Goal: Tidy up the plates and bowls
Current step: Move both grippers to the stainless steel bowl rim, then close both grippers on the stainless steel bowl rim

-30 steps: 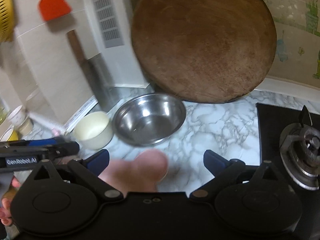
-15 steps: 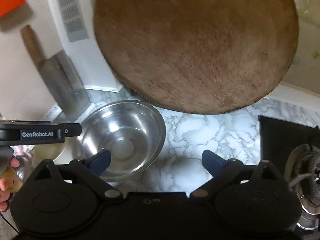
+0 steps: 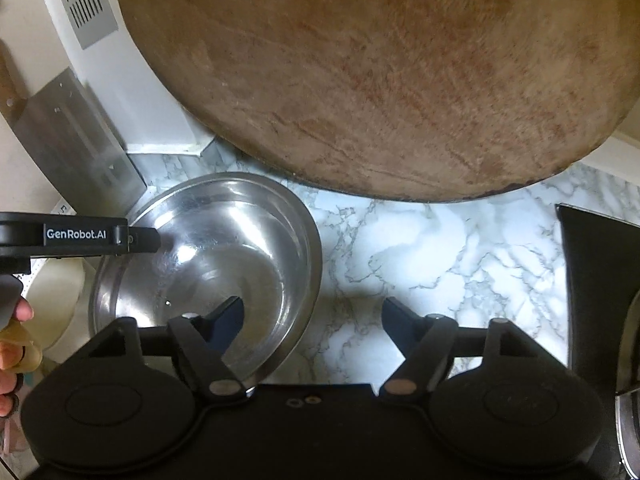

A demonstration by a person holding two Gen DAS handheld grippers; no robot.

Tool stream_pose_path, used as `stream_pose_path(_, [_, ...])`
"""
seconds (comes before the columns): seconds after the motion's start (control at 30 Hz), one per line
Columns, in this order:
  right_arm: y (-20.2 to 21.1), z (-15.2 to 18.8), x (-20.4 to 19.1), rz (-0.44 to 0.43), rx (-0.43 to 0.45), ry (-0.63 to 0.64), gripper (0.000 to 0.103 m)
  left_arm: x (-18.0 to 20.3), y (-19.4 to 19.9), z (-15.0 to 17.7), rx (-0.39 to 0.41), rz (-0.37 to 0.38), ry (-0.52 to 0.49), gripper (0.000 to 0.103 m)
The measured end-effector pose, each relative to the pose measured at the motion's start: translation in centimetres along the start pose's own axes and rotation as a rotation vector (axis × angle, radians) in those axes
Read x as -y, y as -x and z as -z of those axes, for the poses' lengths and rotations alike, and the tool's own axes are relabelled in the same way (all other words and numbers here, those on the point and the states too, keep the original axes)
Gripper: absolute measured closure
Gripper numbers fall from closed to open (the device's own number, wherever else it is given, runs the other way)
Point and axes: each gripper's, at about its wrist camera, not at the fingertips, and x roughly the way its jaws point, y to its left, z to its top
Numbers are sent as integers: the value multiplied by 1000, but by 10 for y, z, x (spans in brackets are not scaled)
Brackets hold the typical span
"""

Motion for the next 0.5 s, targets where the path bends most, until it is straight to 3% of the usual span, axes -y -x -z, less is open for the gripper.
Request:
stream_pose_path(0.17, [-8,-2,-2,-6,-16,3,45,-2,-7,1,-10,-10,1,66])
stream_pose_path(0.27, [-11,-3,-3,1,-17,4,54,-2,-7,1,-10,-7,3,72])
stream_pose_path(0.4, [-12,-2,-2,5,-23,4,75,-3,-7,2,-11,-8,11,78])
stream_pose_path(0.5, [-12,0,-3,18,-24,5,80,-2,-5,4,-16,-9,21,79])
